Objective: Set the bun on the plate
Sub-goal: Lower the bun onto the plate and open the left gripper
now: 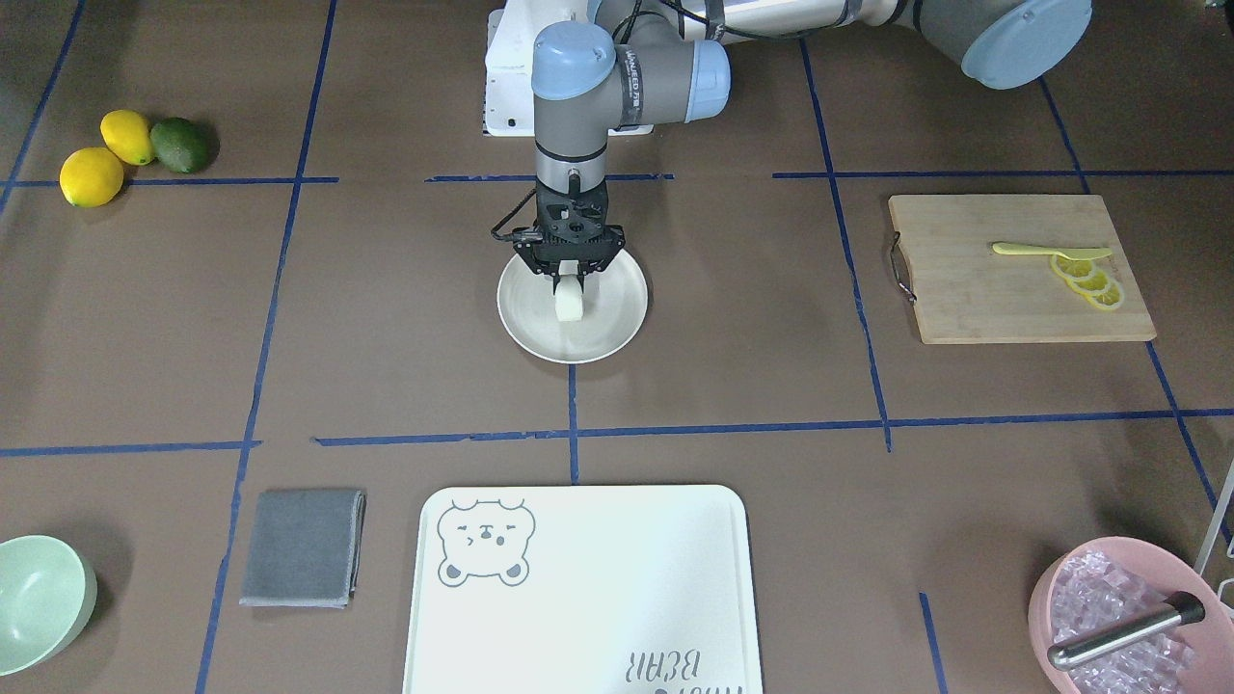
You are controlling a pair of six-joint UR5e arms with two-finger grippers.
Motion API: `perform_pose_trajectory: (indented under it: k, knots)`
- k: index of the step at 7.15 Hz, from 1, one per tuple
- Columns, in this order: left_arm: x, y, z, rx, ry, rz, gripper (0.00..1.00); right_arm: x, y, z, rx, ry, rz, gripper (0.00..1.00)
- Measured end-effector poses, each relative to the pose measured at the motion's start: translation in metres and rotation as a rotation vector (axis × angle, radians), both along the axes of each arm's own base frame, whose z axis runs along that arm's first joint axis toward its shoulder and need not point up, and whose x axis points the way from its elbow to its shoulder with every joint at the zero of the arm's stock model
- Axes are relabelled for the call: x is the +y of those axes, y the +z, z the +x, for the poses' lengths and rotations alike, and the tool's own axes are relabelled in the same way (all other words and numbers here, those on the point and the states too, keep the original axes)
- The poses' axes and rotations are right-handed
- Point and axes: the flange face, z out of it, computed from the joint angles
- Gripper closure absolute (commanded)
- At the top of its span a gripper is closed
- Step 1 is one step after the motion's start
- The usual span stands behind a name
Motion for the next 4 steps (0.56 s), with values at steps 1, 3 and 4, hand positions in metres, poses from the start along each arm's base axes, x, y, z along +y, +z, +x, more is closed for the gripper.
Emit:
perform_pose_trajectory:
  k: [1,3,4]
  knots:
    - [0.0009,0.0016,0.0017,-0.002,0.001,-0.002,0.55,0.0001,-0.0003,0.0001,0.000,0.000,0.001,0.00]
    - [0.0015,0.0034,0.0035,-0.002,0.004,0.000,0.27,0.0007,-0.0003,-0.0002,0.000,0.000,0.001,0.00]
    - [0.0017,0.0040,0.0042,-0.003,0.007,0.001,0.22,0.0008,-0.0005,-0.0001,0.000,0.000,0.001,0.00]
